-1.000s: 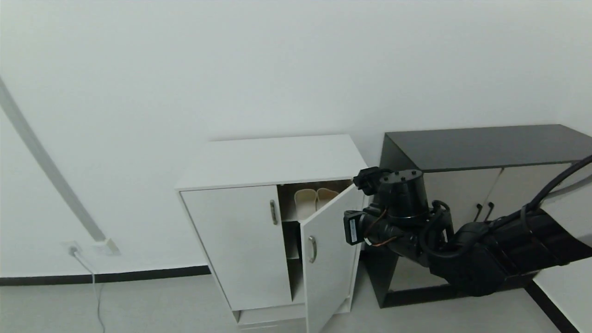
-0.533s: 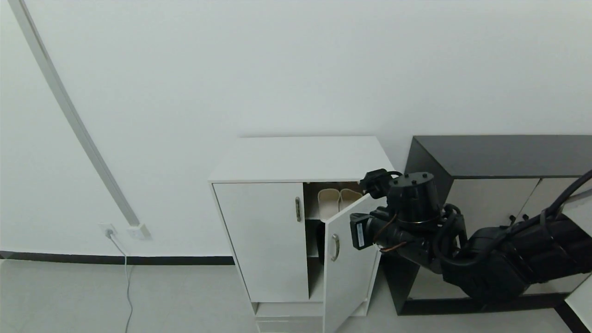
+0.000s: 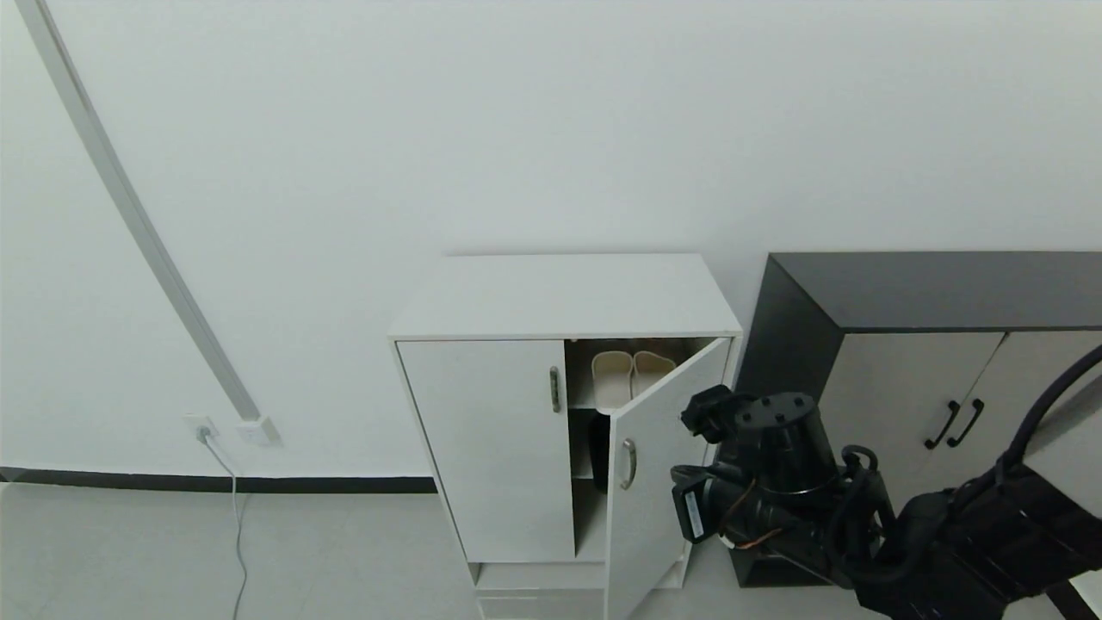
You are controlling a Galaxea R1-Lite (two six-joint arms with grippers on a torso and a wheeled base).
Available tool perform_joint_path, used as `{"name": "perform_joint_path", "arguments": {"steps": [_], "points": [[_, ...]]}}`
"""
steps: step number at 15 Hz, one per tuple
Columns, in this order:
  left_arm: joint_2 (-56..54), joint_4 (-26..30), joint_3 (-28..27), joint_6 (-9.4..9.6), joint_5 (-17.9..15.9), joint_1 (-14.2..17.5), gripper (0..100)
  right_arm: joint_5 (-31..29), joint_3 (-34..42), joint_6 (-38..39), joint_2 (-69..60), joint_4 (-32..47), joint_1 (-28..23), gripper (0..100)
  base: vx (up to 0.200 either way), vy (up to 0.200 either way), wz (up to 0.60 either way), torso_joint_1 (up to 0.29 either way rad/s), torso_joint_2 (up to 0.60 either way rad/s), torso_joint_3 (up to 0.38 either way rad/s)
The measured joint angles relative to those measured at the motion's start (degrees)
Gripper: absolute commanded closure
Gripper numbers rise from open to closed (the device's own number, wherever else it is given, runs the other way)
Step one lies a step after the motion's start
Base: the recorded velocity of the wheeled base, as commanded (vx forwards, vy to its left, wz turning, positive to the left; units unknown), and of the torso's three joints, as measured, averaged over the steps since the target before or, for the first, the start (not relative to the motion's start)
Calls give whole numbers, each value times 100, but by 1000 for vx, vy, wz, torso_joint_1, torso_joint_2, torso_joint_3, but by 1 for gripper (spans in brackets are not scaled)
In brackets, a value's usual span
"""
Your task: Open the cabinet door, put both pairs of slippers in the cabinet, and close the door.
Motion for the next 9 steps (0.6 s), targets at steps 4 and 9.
{"name": "perform_joint_path", "arguments": {"steps": [4, 9], "points": [[0, 2, 0, 0, -2, 0, 100, 2, 422, 4, 72, -389, 94, 100, 200, 0, 0, 2, -1, 5], [0, -2, 7, -6, 9, 0, 100, -4, 618, 15, 146, -516, 182, 100, 40, 0, 0, 0, 1, 0]]}}
